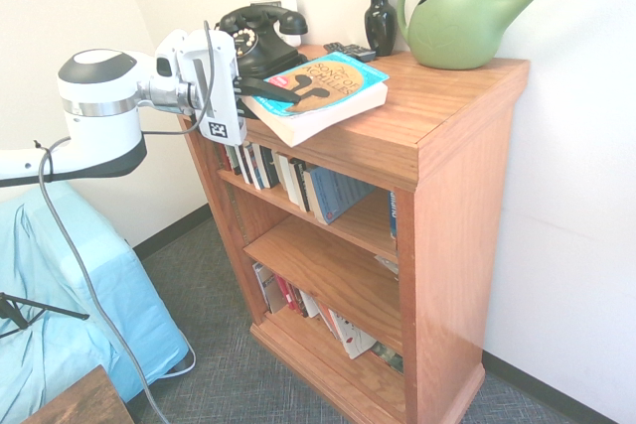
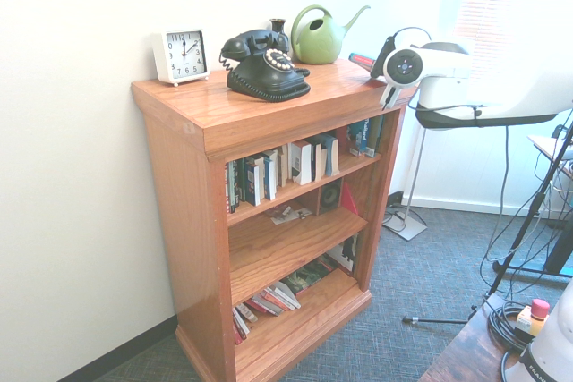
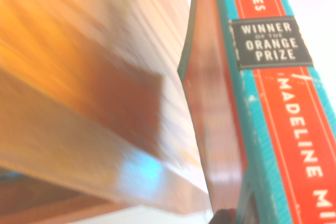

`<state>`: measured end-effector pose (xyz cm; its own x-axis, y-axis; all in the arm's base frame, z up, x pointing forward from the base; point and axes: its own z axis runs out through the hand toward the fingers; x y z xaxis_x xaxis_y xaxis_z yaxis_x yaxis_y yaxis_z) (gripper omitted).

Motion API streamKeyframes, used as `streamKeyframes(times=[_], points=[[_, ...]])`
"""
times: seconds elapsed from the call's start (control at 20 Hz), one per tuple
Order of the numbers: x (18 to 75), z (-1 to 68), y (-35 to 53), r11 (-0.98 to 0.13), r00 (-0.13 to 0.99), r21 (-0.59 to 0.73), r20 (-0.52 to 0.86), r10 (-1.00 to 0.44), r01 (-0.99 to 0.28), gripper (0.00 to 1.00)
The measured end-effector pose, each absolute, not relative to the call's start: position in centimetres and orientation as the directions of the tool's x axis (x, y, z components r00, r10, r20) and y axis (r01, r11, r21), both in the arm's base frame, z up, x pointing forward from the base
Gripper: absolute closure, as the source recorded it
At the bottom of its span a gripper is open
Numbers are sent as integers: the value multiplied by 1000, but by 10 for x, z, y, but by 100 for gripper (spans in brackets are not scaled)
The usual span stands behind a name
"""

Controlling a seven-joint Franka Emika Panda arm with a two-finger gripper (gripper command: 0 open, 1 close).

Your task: Organize the shelf

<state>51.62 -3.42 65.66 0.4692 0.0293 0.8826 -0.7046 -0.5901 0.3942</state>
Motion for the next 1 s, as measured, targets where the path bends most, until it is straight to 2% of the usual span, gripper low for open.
streamKeyframes(times=[0.3,0.5,0.75,1.0], points=[[432,698,-48,-633,389,212,908,-154,-744,100],[383,698,-51,-668,366,99,890,-272,-737,100],[346,656,-62,-681,376,13,841,-389,-732,100],[338,590,-71,-697,409,-41,784,-466,-716,100]])
